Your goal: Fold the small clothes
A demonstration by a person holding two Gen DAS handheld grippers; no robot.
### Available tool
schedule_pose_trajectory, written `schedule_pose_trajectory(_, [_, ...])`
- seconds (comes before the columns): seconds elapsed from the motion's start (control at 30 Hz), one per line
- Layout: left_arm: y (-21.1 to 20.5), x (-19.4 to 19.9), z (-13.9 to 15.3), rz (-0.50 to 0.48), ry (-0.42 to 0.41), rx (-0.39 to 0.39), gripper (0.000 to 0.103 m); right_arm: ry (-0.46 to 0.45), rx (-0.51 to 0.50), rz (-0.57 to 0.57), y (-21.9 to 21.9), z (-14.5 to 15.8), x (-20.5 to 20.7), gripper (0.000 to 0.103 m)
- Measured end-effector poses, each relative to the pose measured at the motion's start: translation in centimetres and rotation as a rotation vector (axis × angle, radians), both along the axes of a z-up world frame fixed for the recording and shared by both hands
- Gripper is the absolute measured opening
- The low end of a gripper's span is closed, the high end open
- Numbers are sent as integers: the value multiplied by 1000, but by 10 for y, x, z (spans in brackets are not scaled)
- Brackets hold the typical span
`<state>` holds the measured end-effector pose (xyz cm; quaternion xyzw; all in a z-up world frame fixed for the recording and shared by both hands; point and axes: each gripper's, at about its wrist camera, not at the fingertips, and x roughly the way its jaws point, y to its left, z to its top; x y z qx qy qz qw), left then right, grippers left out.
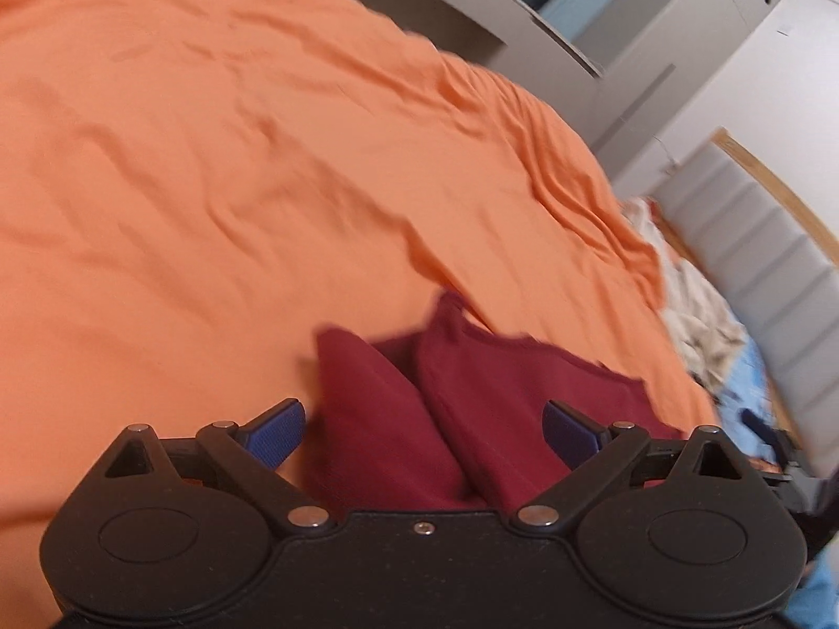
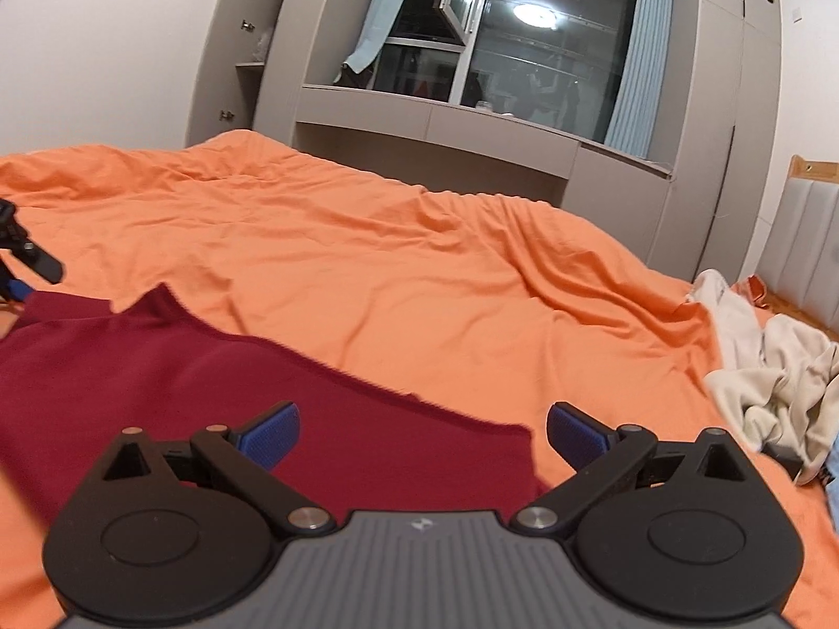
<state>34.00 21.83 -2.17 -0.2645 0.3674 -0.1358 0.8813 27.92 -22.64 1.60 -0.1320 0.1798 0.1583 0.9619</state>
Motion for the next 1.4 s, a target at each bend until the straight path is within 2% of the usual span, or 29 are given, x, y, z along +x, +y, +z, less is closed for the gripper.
schedule_pose_trajectory(0.23, [-1, -14, -1, -33, 32, -90, 97, 7, -2, 31, 9, -3, -26, 103])
schedule_pose_trajectory(0.57, [1, -45, 28, -66, -78, -241, 98, 48, 6, 34, 12, -8, -30, 103])
schedule_pose_trajectory(0.7, [-6, -51, 31, -96, -96, -288, 101, 62, 12, 31, 12, -10, -30, 103])
schedule_pose_trajectory(0.8, [-15, -54, 36, -51, -89, -169, 101, 62, 12, 31, 12, -10, -31, 103])
schedule_pose_trajectory(0.9, [-15, -53, 31, 7, -32, -63, 101, 68, 16, 29, 13, -11, -32, 103])
schedule_pose_trajectory(1.07, [-7, -43, 11, 59, 63, -2, 98, 70, 13, 29, 15, -12, -33, 103])
schedule_pose_trajectory(1.13, [-2, -41, 5, 73, 76, 2, 93, 71, 9, 30, 15, -13, -34, 103])
schedule_pose_trajectory(1.27, [1, -41, 4, 64, 47, -27, 82, 72, 2, 32, 18, -14, -36, 103])
schedule_pose_trajectory(1.37, [-1, -41, 2, 66, 42, -30, 55, 71, 2, 31, 19, -14, -37, 103])
schedule_pose_trajectory(1.4, [-3, -41, 2, 72, 46, -14, 41, 71, 2, 31, 19, -14, -38, 103])
